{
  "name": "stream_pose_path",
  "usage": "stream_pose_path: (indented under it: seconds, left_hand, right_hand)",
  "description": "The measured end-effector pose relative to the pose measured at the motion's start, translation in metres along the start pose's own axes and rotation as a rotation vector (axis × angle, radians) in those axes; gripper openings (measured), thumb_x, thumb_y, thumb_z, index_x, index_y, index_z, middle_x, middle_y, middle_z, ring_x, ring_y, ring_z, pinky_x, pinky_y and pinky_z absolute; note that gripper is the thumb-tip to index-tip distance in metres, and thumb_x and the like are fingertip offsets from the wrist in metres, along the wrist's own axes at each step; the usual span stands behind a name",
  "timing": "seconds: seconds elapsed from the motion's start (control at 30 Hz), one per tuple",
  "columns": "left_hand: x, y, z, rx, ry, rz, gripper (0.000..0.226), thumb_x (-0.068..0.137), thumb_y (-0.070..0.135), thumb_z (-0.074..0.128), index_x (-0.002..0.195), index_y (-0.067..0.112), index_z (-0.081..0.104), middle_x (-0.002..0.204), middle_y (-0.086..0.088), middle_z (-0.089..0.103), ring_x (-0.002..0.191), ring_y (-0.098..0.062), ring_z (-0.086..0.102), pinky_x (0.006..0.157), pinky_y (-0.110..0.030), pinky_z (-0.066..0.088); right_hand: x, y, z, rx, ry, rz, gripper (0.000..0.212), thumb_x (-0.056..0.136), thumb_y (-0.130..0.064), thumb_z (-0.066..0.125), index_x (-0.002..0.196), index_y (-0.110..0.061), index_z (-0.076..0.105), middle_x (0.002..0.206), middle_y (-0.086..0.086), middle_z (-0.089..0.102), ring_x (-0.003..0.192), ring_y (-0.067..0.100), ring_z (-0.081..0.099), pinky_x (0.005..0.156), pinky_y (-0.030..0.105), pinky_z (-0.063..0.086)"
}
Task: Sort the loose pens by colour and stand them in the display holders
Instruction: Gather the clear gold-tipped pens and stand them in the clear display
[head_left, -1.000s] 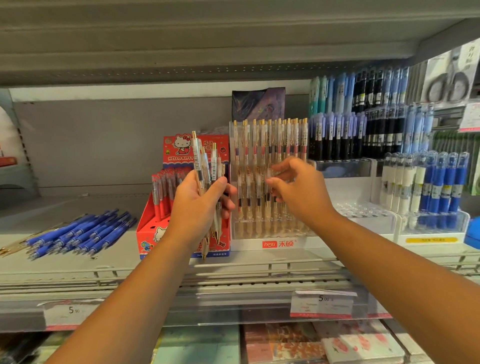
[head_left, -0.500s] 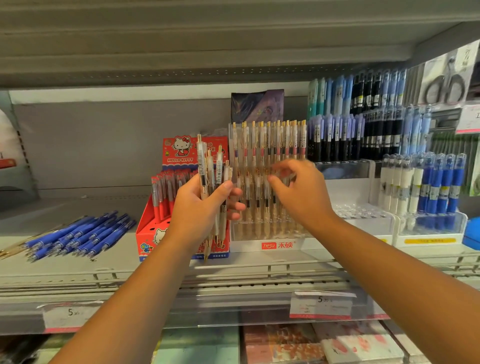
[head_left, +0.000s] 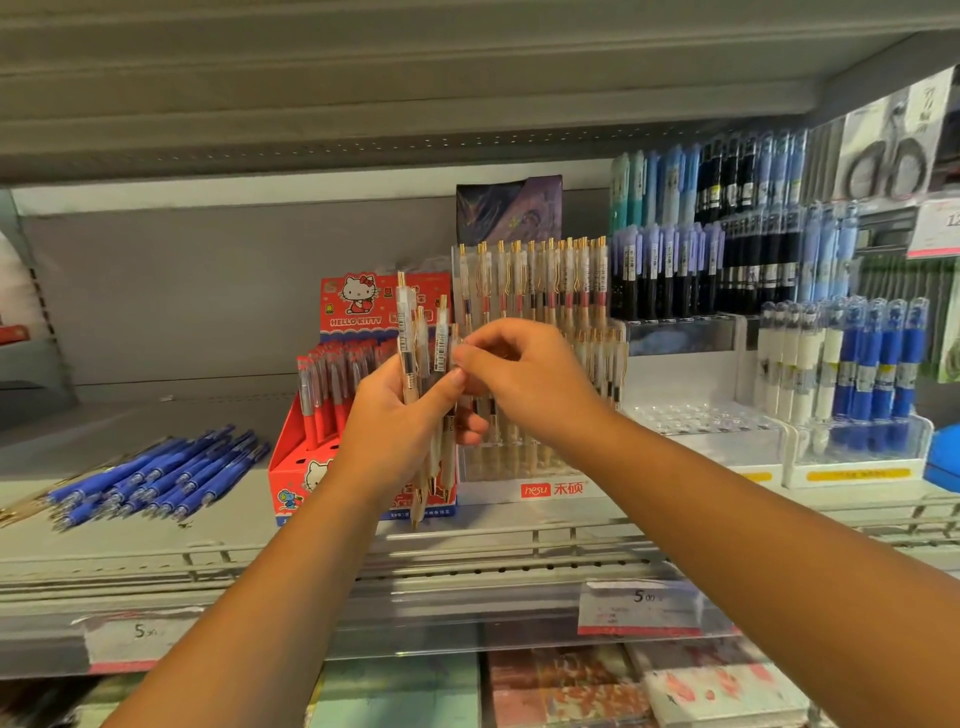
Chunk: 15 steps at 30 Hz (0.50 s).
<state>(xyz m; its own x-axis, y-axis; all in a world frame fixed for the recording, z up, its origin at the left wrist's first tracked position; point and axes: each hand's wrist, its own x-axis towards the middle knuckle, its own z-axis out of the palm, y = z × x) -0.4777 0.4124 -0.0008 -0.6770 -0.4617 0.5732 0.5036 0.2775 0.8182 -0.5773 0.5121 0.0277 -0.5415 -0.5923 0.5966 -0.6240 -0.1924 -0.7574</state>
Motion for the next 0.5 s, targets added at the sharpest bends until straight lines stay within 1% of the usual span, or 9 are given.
stream_pose_path:
  seconds: [0.03, 0.1, 0.17, 0.27, 0.33, 0.4, 0.43, 0.5]
  left_hand:
    - [0.001, -0.001, 0.000, 0.000, -0.004, 0.001, 0.016, 0.097, 0.012, 0.058, 0.110, 0.019, 0.063, 0.084, -0.014, 0.073, 0.062, -0.025, 0.070, 0.058, -0.034, 0.060]
    - [0.002, -0.002, -0.001, 0.009, -0.010, 0.005, 0.017, 0.097, 0.013, 0.058, 0.113, 0.020, 0.062, 0.086, -0.013, 0.074, 0.064, -0.025, 0.071, 0.059, -0.033, 0.060]
    - [0.003, -0.004, -0.001, -0.002, -0.011, 0.007, 0.018, 0.096, 0.016, 0.059, 0.113, 0.019, 0.063, 0.089, -0.013, 0.075, 0.069, -0.026, 0.073, 0.060, -0.032, 0.060]
    - [0.004, -0.007, -0.003, -0.015, 0.015, 0.019, 0.018, 0.096, 0.021, 0.059, 0.112, 0.016, 0.064, 0.089, -0.013, 0.076, 0.077, -0.028, 0.075, 0.064, -0.032, 0.060]
    - [0.006, -0.009, -0.004, -0.007, 0.042, 0.020, 0.016, 0.097, 0.021, 0.058, 0.112, 0.017, 0.064, 0.090, -0.013, 0.076, 0.080, -0.030, 0.075, 0.066, -0.036, 0.061]
    - [0.007, -0.010, -0.005, -0.014, 0.063, 0.003, 0.014, 0.098, 0.020, 0.057, 0.111, 0.018, 0.062, 0.090, -0.014, 0.075, 0.081, -0.031, 0.074, 0.066, -0.040, 0.062]
    - [0.008, -0.010, -0.006, -0.029, 0.063, -0.014, 0.014, 0.099, 0.020, 0.057, 0.112, 0.017, 0.060, 0.089, -0.016, 0.074, 0.081, -0.033, 0.074, 0.064, -0.041, 0.062]
    - [0.008, -0.010, -0.006, -0.052, 0.060, -0.038, 0.014, 0.099, 0.019, 0.056, 0.113, 0.014, 0.057, 0.087, -0.018, 0.074, 0.081, -0.036, 0.074, 0.063, -0.041, 0.061]
  right_hand:
    - [0.000, -0.001, 0.000, 0.032, -0.005, 0.014, 0.005, 0.093, -0.021, 0.065, 0.090, -0.019, 0.069, 0.071, -0.003, 0.068, 0.062, 0.009, 0.068, 0.055, 0.021, 0.056]
    - [-0.001, -0.002, -0.001, 0.062, -0.007, 0.027, 0.006, 0.093, -0.020, 0.064, 0.089, -0.019, 0.069, 0.069, -0.004, 0.067, 0.054, 0.009, 0.064, 0.049, 0.015, 0.050]
    - [-0.002, -0.003, -0.001, 0.069, 0.007, 0.027, 0.008, 0.095, -0.019, 0.062, 0.091, -0.018, 0.068, 0.075, 0.000, 0.068, 0.051, 0.006, 0.062, 0.047, 0.013, 0.048]
    - [-0.004, -0.003, -0.002, 0.092, 0.049, 0.014, 0.011, 0.098, -0.018, 0.058, 0.099, -0.011, 0.066, 0.086, 0.004, 0.067, 0.055, 0.000, 0.063, 0.048, 0.011, 0.048]
    - [-0.003, -0.005, -0.005, 0.110, 0.092, -0.010, 0.011, 0.098, -0.017, 0.056, 0.102, -0.010, 0.064, 0.086, 0.003, 0.067, 0.060, 0.003, 0.066, 0.051, 0.015, 0.051]
    - [0.000, -0.007, -0.011, 0.086, 0.157, -0.039, 0.011, 0.099, -0.017, 0.055, 0.106, -0.013, 0.063, 0.090, 0.003, 0.069, 0.073, 0.010, 0.069, 0.060, 0.025, 0.058]
    - [0.002, -0.007, -0.015, 0.085, 0.182, -0.052, 0.011, 0.099, -0.017, 0.055, 0.108, -0.016, 0.061, 0.092, 0.003, 0.069, 0.075, 0.014, 0.070, 0.063, 0.028, 0.060]
    - [0.005, -0.007, -0.024, 0.075, 0.220, -0.082, 0.011, 0.099, -0.017, 0.054, 0.108, -0.020, 0.059, 0.094, 0.002, 0.069, 0.075, 0.015, 0.071, 0.063, 0.028, 0.060]
